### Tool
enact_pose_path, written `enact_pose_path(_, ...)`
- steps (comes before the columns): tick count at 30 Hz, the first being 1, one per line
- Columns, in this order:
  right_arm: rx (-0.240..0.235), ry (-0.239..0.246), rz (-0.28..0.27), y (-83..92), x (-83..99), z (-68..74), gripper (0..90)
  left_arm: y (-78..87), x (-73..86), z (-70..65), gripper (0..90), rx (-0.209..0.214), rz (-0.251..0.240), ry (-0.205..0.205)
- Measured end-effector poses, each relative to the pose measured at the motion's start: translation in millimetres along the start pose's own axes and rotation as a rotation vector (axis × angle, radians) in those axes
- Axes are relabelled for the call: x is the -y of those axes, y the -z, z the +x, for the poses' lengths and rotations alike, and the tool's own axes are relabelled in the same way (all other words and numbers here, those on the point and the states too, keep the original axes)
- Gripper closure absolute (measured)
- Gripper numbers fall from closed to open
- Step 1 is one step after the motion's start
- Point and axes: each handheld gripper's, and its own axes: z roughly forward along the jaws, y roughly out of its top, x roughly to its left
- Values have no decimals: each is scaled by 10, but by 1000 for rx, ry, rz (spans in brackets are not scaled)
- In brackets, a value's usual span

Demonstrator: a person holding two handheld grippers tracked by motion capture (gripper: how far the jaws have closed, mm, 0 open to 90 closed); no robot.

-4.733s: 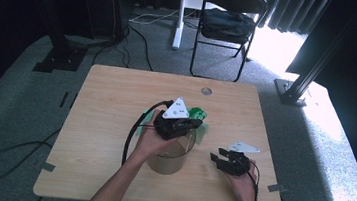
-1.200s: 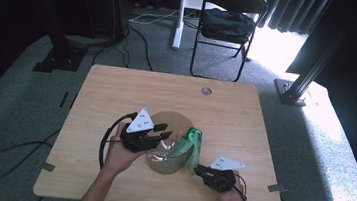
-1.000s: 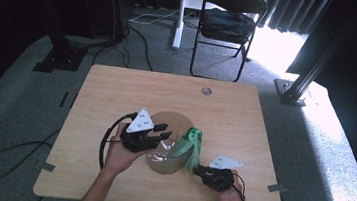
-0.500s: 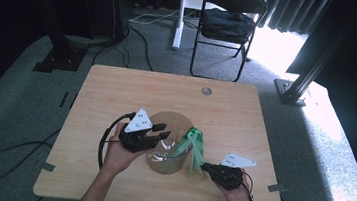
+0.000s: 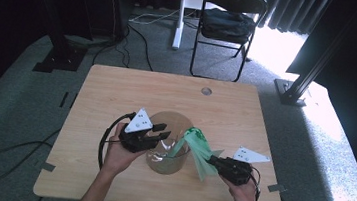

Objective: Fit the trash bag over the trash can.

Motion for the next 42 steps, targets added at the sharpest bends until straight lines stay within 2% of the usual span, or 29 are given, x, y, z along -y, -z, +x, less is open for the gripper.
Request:
enact_pose_path(12,4,51,-33,70,-302,20,900,3,1,-2,689,0,-1,0)
enact_pose_path(23,-17,56,-80,125,-500,28,900,11,-2,-14,689,3,-2,-3)
enact_pose_path(42,-43,120,-99,60,-753,143,900,-79,-111,-79,685,31,-6,-22)
